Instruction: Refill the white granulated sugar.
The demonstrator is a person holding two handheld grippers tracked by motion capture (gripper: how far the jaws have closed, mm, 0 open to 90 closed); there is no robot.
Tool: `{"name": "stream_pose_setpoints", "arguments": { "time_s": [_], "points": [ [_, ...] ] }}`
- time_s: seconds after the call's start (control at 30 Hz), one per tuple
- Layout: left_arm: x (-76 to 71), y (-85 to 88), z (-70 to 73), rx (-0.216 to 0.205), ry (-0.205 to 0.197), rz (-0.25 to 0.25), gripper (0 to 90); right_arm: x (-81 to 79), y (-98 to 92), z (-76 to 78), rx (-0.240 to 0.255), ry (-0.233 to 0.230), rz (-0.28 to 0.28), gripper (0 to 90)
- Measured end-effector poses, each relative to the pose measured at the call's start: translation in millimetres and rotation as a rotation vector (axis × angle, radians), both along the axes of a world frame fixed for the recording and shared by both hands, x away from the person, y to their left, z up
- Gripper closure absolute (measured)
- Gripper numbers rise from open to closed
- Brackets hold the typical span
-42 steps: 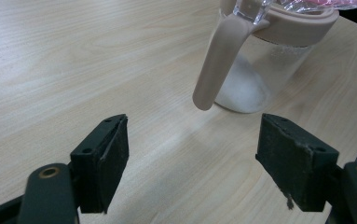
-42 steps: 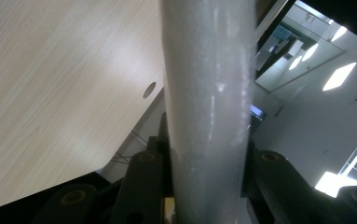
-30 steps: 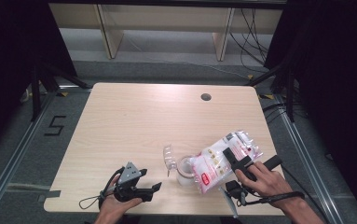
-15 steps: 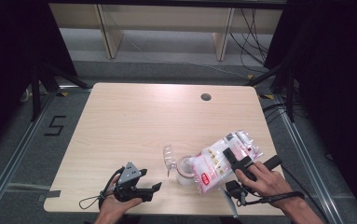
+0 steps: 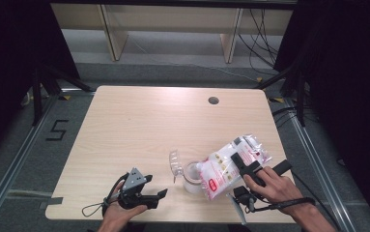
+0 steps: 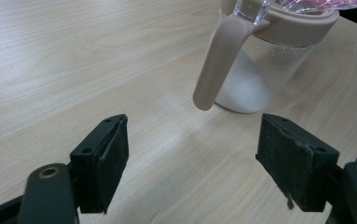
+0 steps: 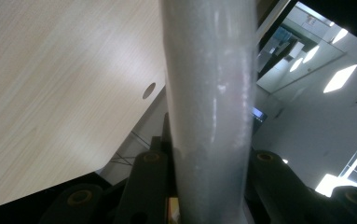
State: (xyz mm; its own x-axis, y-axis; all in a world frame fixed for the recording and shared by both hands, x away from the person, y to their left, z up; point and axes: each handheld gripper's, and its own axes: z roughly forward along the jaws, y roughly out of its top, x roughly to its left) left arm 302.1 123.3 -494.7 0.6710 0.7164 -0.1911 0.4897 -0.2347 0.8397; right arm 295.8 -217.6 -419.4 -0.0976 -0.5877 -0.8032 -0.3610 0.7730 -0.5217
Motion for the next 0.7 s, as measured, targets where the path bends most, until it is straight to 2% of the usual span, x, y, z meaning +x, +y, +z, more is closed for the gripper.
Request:
{"name": "stream_pose_setpoints", "arguments": {
  "time_s": [0.7],
  "points": [
    [-0.1, -0.1, 0.0, 0.0, 0.0, 0.0, 24.6, 0.6, 0.8, 1.6, -0.004, -0.003, 0.007, 77.5]
  ]
}}
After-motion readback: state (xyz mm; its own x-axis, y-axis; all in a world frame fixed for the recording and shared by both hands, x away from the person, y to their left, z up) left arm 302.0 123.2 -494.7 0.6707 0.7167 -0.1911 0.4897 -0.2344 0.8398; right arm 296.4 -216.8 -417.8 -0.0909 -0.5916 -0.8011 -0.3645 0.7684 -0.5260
